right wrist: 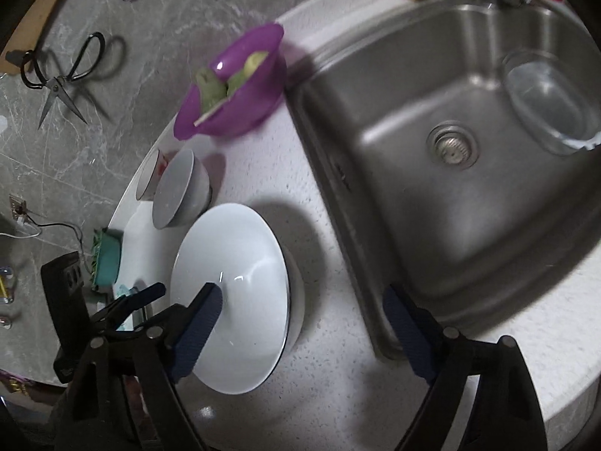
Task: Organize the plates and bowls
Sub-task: 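Move both grippers to the large white plate beside the sink, then close both grippers on the rim of the white plate, then carry the white plate with both grippers beside the teal stack and lower it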
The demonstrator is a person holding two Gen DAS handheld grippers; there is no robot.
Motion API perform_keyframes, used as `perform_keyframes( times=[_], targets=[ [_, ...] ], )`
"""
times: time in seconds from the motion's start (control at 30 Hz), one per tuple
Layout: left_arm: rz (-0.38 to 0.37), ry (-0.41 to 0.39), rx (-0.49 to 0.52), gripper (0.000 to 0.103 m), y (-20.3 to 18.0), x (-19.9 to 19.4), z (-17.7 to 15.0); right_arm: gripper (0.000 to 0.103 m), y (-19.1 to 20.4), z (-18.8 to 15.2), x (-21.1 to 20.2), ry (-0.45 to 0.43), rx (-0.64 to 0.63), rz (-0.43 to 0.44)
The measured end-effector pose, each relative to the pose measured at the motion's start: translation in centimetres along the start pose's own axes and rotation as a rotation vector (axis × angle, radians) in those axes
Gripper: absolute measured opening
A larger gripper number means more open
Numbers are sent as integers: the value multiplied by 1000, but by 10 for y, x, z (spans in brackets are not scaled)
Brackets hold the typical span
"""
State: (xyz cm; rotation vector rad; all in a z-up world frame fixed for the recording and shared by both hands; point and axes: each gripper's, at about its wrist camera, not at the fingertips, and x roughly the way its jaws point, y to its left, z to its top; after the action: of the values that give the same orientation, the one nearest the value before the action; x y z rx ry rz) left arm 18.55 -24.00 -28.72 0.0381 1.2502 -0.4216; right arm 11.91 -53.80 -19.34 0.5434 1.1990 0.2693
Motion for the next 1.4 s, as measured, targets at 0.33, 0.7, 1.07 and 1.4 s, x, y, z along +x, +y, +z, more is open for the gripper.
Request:
perform_keyframes(
  times=[0.33,0.7,1.07,1.4],
  targets=[
    [-16,52,-3,64,1,33,-2,66,15,4,33,82,-72,0],
    [-63,57,13,19,-8,48,5,15,19,-2,45,121,-121,-74],
    [-48,59,9,12,-9,39,-2,12,31,-5,49,121,-164,-105],
    [3,19,-59,12,29,-8,-23,12,82,-20,56,145,-245,-55]
  ],
)
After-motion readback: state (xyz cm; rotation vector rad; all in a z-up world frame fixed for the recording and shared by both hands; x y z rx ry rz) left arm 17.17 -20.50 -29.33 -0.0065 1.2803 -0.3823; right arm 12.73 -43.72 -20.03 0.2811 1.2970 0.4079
